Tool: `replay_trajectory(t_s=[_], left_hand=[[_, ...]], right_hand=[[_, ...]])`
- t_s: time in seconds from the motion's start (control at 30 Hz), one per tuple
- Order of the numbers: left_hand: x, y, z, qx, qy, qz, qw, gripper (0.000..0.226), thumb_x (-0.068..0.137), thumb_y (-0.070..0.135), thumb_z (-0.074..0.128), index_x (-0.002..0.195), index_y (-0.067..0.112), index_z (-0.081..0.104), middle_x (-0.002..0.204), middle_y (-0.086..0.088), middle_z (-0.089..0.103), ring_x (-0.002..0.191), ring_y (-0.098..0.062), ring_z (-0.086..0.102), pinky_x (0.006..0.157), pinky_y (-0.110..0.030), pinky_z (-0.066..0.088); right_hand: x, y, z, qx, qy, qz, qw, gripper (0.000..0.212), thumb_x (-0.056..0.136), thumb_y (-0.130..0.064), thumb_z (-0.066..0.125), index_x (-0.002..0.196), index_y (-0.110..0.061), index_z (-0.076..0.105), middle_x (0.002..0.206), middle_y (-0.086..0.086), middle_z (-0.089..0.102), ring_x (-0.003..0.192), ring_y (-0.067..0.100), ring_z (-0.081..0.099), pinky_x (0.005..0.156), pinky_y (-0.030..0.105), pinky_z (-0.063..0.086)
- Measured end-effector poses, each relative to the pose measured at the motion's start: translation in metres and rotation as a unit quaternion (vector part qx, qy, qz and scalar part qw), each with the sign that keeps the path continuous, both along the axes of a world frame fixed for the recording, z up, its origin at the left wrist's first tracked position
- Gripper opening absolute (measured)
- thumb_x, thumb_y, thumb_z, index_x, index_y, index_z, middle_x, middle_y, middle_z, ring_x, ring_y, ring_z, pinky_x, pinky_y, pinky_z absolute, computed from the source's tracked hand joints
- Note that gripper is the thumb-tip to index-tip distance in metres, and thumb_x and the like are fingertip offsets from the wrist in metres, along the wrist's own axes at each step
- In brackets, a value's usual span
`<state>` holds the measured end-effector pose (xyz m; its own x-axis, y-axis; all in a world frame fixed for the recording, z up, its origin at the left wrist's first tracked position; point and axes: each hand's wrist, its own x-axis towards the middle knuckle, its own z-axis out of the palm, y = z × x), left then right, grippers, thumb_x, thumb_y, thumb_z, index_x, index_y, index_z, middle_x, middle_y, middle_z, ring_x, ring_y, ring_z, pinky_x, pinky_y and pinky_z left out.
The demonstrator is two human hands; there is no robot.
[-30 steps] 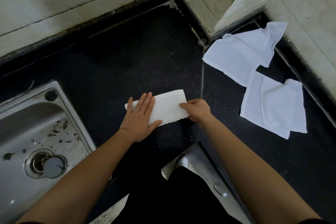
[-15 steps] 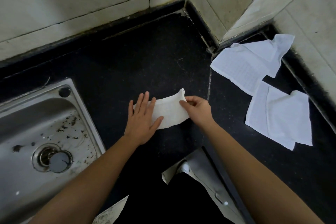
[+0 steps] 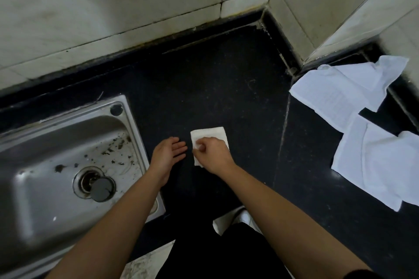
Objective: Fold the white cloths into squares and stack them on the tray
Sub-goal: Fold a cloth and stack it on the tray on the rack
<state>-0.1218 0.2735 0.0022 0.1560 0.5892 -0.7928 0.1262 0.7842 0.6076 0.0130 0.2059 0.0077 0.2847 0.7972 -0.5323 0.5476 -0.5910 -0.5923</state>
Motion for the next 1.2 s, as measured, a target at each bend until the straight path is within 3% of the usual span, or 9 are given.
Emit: replay_trajectory(t_s=[0.1, 0.2, 0.3, 0.4, 0.57, 0.77, 1.0, 1.1, 1.2], left_hand=[[-0.001, -0.002, 0.001, 0.029, 0.023, -0.017, 0.999, 0.022, 0.103, 0.022, 0.044, 0.119, 0.011, 0.054, 0.112, -0.011, 0.066, 0.105, -0.023, 0.065, 0.086, -0.033, 0.054], [-0.002, -0.010, -0.004, 0.190, 0.116, -0.143, 0.964, 0.023, 0.098, 0.020, 0.056, 0.120, 0.014, 0.058, 0.116, -0.008, 0.065, 0.103, -0.018, 0.063, 0.089, -0.032, 0.052], [-0.007, -0.016, -0.015, 0.459, 0.217, -0.366, 0.780, 0.041, 0.094, 0.027, 0.062, 0.131, 0.012, 0.055, 0.133, -0.007, 0.055, 0.119, -0.021, 0.053, 0.098, -0.035, 0.046], [-0.003, -0.015, -0.022, 0.522, 0.255, -0.537, 0.611, 0.066, 0.097, 0.042, 0.052, 0.151, 0.010, 0.031, 0.161, -0.012, 0.022, 0.149, -0.026, 0.021, 0.115, -0.047, 0.030], [-0.001, -0.002, -0.029, 0.455, 0.303, -0.669, 0.504, 0.083, 0.096, 0.063, 0.016, 0.152, 0.010, -0.017, 0.159, -0.005, -0.027, 0.148, -0.018, -0.022, 0.122, -0.050, 0.000], [-0.009, 0.018, -0.040, 0.466, 0.288, -0.693, 0.468, 0.091, 0.087, 0.074, 0.004, 0.152, 0.015, -0.020, 0.159, -0.002, -0.028, 0.148, -0.016, -0.022, 0.121, -0.049, -0.006], [-0.010, 0.021, -0.045, 0.454, 0.279, -0.705, 0.469, 0.093, 0.086, 0.078, 0.002, 0.150, 0.017, -0.026, 0.156, 0.000, -0.035, 0.142, -0.013, -0.035, 0.120, -0.051, -0.009], [-0.007, 0.015, -0.038, 0.438, 0.272, -0.699, 0.496, 0.095, 0.088, 0.076, 0.016, 0.153, 0.017, -0.019, 0.160, 0.000, -0.028, 0.146, -0.014, -0.027, 0.121, -0.052, -0.005], [-0.002, 0.009, -0.025, 0.432, 0.248, -0.637, 0.588, 0.098, 0.086, 0.079, 0.029, 0.157, 0.018, 0.000, 0.165, 0.001, -0.001, 0.152, -0.016, -0.003, 0.122, -0.047, 0.000]], right_hand=[[0.005, -0.007, 0.005, 0.011, 0.020, -0.001, 1.000, 0.044, 0.095, -0.034, 0.062, 0.134, -0.014, 0.060, 0.122, 0.002, 0.067, 0.112, 0.016, 0.062, 0.100, 0.027, 0.047], [0.026, -0.027, 0.006, 0.069, 0.014, -0.023, 0.997, 0.035, 0.097, -0.026, 0.059, 0.130, -0.016, 0.064, 0.119, 0.001, 0.066, 0.100, 0.014, 0.065, 0.095, 0.033, 0.052], [0.049, -0.054, -0.004, 0.152, -0.115, 0.066, 0.979, 0.033, 0.096, -0.022, 0.059, 0.128, -0.015, 0.064, 0.125, 0.004, 0.061, 0.103, 0.021, 0.063, 0.088, 0.041, 0.056], [0.064, -0.064, -0.017, 0.159, -0.239, 0.222, 0.932, 0.054, 0.097, -0.034, 0.058, 0.145, -0.014, 0.047, 0.152, 0.012, 0.043, 0.131, 0.033, 0.048, 0.102, 0.049, 0.049], [0.070, -0.045, -0.026, 0.057, -0.307, 0.362, 0.878, 0.080, 0.102, -0.056, 0.032, 0.158, -0.009, -0.003, 0.166, 0.011, -0.010, 0.152, 0.037, -0.003, 0.123, 0.054, 0.013], [0.080, -0.041, -0.034, -0.005, -0.316, 0.373, 0.872, 0.086, 0.094, -0.069, 0.010, 0.151, -0.016, -0.026, 0.156, 0.003, -0.036, 0.150, 0.035, -0.020, 0.122, 0.053, -0.005], [0.082, -0.040, -0.041, -0.037, -0.290, 0.350, 0.890, 0.088, 0.088, -0.076, 0.008, 0.149, -0.027, -0.031, 0.159, 0.005, -0.033, 0.150, 0.030, -0.022, 0.122, 0.053, -0.006], [0.077, -0.045, -0.029, -0.037, -0.250, 0.298, 0.920, 0.091, 0.093, -0.073, 0.029, 0.155, -0.027, -0.019, 0.165, 0.011, -0.018, 0.152, 0.033, -0.014, 0.123, 0.053, 0.001], [0.067, -0.056, -0.015, 0.013, -0.183, 0.141, 0.973, 0.085, 0.095, -0.054, 0.052, 0.159, -0.020, 0.007, 0.160, 0.013, 0.021, 0.145, 0.032, 0.024, 0.117, 0.047, 0.027]])
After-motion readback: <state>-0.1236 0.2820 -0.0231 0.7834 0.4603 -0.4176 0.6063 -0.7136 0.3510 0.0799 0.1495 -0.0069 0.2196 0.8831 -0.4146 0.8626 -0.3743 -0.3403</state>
